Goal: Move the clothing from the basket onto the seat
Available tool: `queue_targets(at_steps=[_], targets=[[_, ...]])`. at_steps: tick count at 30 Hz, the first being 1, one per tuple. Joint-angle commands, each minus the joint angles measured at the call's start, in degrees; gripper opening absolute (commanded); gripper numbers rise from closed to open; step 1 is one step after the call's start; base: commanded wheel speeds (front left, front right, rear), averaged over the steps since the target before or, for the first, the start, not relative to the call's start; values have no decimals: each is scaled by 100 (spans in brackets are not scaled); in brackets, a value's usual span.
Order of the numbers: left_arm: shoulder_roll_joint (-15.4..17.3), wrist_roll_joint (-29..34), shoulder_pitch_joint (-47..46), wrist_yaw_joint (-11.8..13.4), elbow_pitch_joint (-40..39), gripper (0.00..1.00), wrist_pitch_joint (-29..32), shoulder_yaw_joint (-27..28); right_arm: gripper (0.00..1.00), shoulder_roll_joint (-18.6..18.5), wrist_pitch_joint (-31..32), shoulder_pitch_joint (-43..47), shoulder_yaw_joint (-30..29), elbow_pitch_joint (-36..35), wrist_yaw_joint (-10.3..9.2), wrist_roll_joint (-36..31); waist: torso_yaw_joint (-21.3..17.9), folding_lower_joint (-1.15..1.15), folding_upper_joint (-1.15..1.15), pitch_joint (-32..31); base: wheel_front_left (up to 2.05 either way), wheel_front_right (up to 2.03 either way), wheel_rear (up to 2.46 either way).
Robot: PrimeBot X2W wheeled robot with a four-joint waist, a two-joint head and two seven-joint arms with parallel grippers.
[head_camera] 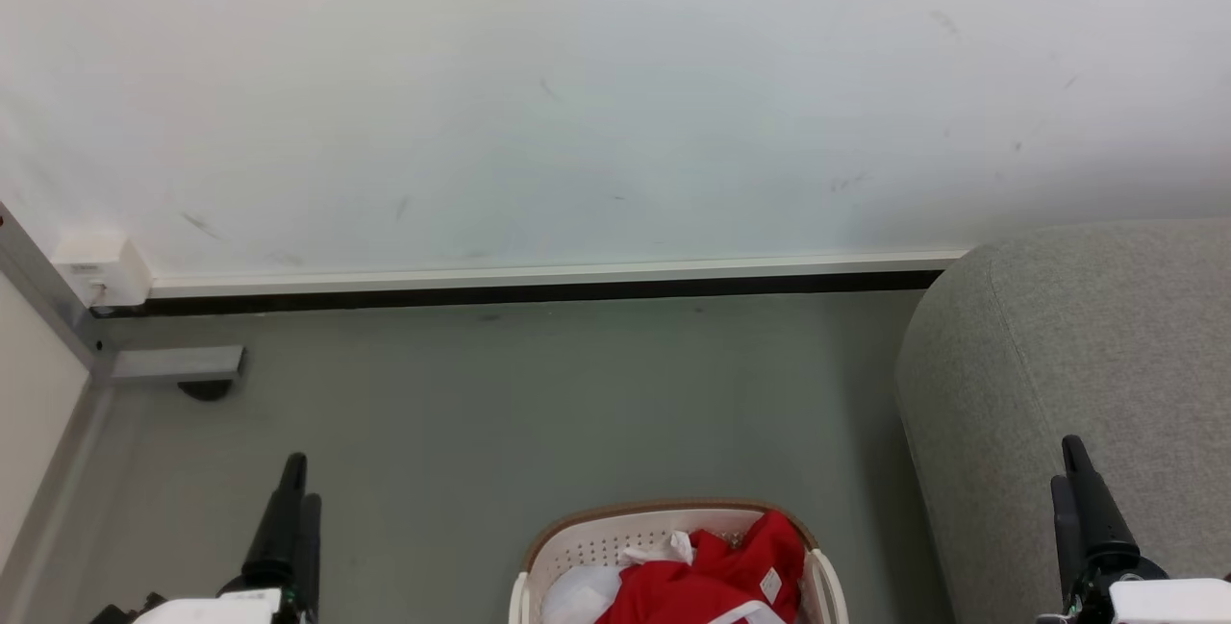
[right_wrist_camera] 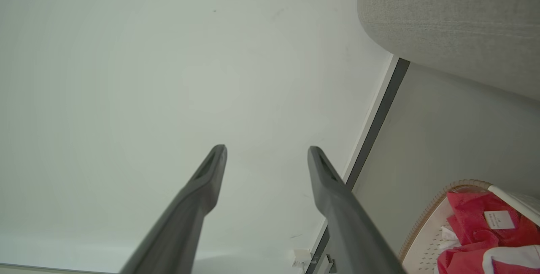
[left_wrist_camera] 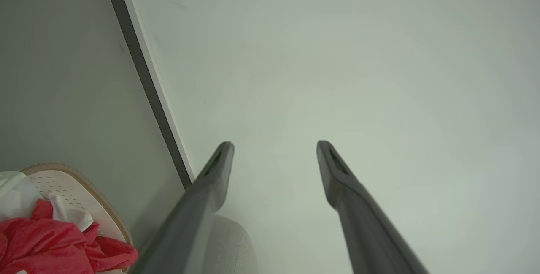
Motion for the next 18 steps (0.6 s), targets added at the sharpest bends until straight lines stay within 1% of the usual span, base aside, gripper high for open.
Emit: queue_targets(at_steps=[1, 8, 10, 18], targets=[[73, 345, -93, -18, -199, 100, -82, 28, 100, -53, -81, -115, 55, -177, -1, -298, -2, 0, 0, 2, 0, 0, 0], [60, 1133, -63, -21, -399, 100, -258, 53, 100, -60, -257, -105, 230, -291, -2, -978, -10, 0, 0, 5, 0, 0, 0], [59, 1249, -54, -21, -419, 100, -282, 54, 100, -61, -279, -102, 257, -295, -2, -1084, -11, 0, 0, 3, 0, 0, 0], [74, 2436, 34, -25, -563, 100, -464, 36, 100, -69, -462, -82, 428, -280, -3, -1972, -23, 0, 0, -13, 0, 0, 0]])
